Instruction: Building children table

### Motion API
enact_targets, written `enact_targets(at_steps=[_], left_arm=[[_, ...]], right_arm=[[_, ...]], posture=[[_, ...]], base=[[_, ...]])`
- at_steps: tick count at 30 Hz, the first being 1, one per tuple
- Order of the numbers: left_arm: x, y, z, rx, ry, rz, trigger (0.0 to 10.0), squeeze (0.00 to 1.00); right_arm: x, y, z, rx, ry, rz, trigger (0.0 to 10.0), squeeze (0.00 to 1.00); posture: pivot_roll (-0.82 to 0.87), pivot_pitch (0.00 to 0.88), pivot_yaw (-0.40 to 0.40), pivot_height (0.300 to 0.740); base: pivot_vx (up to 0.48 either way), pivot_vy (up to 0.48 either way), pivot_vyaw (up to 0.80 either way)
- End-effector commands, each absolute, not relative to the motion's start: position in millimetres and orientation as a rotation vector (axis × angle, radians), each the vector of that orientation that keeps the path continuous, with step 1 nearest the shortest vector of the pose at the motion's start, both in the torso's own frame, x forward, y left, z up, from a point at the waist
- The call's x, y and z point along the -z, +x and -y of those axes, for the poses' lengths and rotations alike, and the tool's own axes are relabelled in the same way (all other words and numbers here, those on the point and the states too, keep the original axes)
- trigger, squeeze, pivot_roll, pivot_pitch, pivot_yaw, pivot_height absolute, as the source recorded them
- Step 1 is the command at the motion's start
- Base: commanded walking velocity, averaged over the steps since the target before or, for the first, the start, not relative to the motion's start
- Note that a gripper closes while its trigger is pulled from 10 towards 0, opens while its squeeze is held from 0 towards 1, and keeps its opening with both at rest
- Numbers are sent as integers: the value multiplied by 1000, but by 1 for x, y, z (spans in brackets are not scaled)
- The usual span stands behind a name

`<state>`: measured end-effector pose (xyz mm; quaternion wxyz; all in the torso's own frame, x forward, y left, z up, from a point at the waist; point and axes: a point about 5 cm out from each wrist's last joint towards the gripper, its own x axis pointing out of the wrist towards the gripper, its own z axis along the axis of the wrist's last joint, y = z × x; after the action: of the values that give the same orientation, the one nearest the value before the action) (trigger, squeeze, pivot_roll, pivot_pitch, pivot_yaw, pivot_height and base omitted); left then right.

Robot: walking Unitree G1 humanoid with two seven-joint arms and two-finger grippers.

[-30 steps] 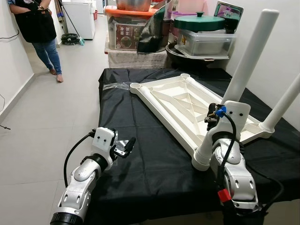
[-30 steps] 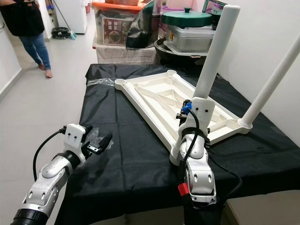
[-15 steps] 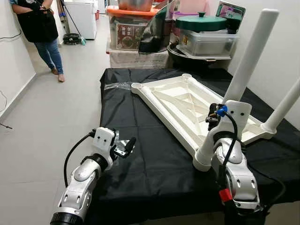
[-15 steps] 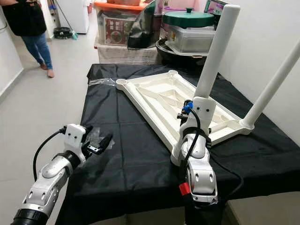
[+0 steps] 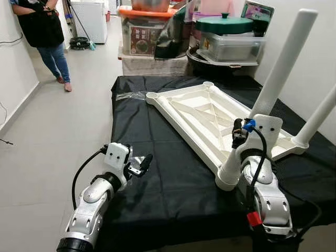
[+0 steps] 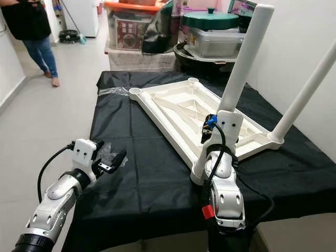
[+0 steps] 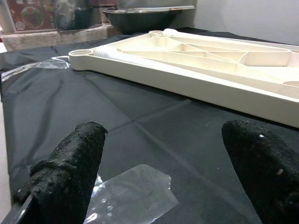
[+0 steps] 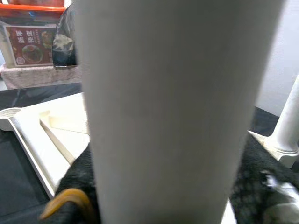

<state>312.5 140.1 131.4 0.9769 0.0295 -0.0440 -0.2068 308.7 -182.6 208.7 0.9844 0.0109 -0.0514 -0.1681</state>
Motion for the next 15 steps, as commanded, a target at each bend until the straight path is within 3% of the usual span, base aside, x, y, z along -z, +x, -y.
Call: enact_targets(at_steps=[1,2,7,8,9,10,15], left_arm=[[-130,314,-137,431,76,80,10000,0],[-130,314,-137,431,76,80,10000,0],[-130,314,-137,429,75,79,10000,0],[-129,313,-138,429,75,79,10000,0],[-129,313,-138,428,75,79,10000,0],[-129,313,-138,429,75,78,10000,0],[-129,314,-137,430,75,78,10000,0]], right_arm=[[-209,308,185,346,11,103,10000,561],[-210,308,185,343,11,109,10000,765],[-214,307,184,334,11,127,10000,706],[-216,307,184,332,10,135,10000,906],[-218,307,184,330,9,140,10000,906],[-219,307,184,329,8,144,10000,1000],[-224,306,185,326,3,161,10000,1000]], posture=[[-7,0,-63,740],[-7,0,-64,740],[-7,0,-65,740],[-7,0,-65,740],[-7,0,-65,740],[-7,0,-65,740],[-10,0,-64,740]], base=[[0,0,0],[0,0,0],[0,0,0],[0,0,0],[0,0,0],[0,0,0],[0,0,0]])
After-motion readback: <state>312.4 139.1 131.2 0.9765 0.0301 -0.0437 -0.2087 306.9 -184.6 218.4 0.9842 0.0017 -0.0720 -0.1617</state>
